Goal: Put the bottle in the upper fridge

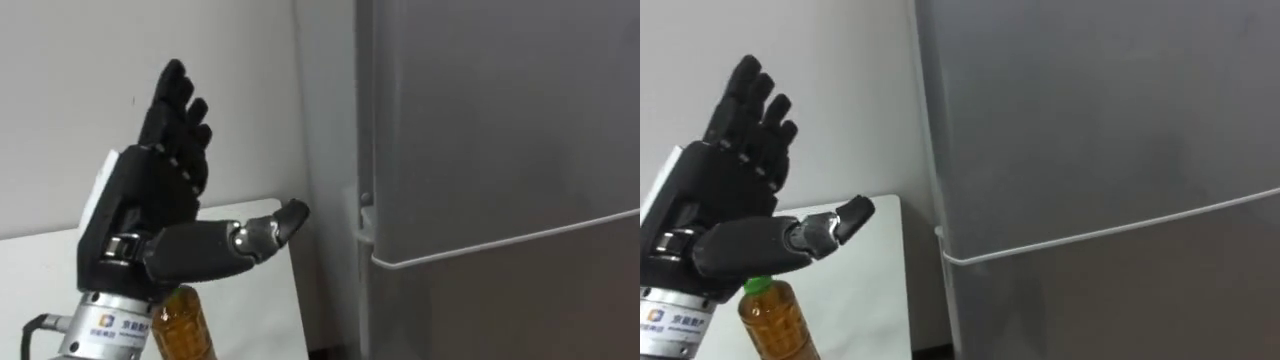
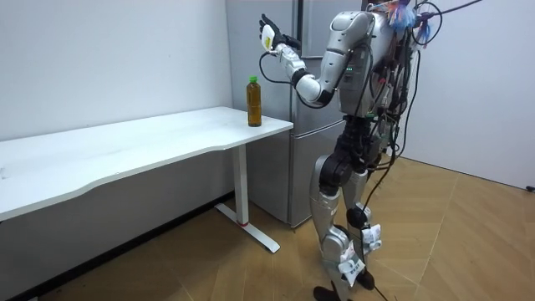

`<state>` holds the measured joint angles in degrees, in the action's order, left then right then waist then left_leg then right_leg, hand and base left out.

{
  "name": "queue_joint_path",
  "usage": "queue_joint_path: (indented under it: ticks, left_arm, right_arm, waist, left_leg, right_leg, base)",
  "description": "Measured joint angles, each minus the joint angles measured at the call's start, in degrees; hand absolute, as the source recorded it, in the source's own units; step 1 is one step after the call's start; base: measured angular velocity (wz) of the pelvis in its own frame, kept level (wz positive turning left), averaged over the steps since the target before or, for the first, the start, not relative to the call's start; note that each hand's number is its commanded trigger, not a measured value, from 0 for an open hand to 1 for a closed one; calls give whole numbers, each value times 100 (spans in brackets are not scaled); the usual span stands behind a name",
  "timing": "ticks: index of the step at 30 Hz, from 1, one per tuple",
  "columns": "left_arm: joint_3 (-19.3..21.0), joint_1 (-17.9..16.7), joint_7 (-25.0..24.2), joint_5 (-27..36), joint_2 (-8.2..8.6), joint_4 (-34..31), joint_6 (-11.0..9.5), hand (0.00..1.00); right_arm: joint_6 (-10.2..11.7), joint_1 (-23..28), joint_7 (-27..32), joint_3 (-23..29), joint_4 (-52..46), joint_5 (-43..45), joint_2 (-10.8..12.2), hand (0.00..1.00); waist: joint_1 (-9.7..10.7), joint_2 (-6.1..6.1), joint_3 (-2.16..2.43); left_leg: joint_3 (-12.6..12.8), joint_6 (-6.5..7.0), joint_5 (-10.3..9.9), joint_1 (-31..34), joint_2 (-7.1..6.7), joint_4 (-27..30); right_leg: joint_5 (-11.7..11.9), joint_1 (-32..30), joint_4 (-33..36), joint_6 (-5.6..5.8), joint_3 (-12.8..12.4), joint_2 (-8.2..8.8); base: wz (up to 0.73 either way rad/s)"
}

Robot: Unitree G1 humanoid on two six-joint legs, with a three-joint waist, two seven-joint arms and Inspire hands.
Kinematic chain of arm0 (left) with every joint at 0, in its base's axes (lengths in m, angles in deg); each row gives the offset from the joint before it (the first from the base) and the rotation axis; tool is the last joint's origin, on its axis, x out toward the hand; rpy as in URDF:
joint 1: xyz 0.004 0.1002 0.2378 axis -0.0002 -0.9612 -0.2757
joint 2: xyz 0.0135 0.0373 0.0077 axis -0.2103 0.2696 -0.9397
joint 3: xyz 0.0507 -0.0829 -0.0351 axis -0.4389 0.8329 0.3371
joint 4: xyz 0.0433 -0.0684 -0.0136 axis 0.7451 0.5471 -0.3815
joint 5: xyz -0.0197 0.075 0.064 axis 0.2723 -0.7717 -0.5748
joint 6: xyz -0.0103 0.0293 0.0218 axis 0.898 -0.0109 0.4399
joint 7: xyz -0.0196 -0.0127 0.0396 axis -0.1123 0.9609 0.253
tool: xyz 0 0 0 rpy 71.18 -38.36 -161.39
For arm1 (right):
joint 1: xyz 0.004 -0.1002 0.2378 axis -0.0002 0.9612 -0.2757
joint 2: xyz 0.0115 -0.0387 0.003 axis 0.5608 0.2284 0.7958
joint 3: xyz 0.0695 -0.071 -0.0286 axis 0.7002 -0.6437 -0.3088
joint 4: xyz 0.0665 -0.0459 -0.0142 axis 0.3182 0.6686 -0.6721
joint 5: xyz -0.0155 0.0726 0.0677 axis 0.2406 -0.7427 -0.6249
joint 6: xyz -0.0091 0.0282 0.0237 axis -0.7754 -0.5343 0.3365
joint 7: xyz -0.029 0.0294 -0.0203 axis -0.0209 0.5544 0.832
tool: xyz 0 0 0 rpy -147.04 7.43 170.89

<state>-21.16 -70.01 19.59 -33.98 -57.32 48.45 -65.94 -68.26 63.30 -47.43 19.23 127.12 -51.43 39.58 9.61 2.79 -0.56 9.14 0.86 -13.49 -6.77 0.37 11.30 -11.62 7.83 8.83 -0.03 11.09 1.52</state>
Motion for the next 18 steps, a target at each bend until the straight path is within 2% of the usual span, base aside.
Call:
queue_joint_path:
  ticks: [4,6,10,13,18]
  left_arm:
    - [-187,5,-115,367,-1,-23,182,0]
    - [-368,16,-174,480,-3,-30,199,0]
    - [-907,19,-406,514,-11,-32,263,0]
    - [-996,20,-629,513,-15,-32,355,0]
    - [-1051,19,-1037,489,-16,-29,420,0]
  right_arm:
    - [-64,-148,0,-19,97,-23,-3,0]
    - [-102,-188,4,-131,113,-43,-27,0]
    - [-109,-252,8,-344,111,-43,-80,0]
    - [-116,-316,7,-367,115,34,-80,0]
    - [-119,-312,4,-373,119,-4,-83,0]
  waist:
    - [108,3,3]
    - [139,0,9]
    - [180,-5,11]
    - [295,-21,1]
    - [355,-1,14]
  left_leg:
    - [0,0,0,19,-1,-2]
    - [-2,0,0,19,-1,1]
    - [-9,0,0,16,4,9]
    - [-51,0,0,24,6,17]
    - [-35,1,1,30,3,42]
  right_leg:
    - [2,-32,7,2,8,3]
    - [2,-35,20,2,8,4]
    - [2,-25,56,2,22,6]
    - [2,-41,77,1,30,3]
    - [-7,-68,60,0,19,8]
  base:
    - [1]
    - [0]
    - [0]
    - [2]
    - [0]
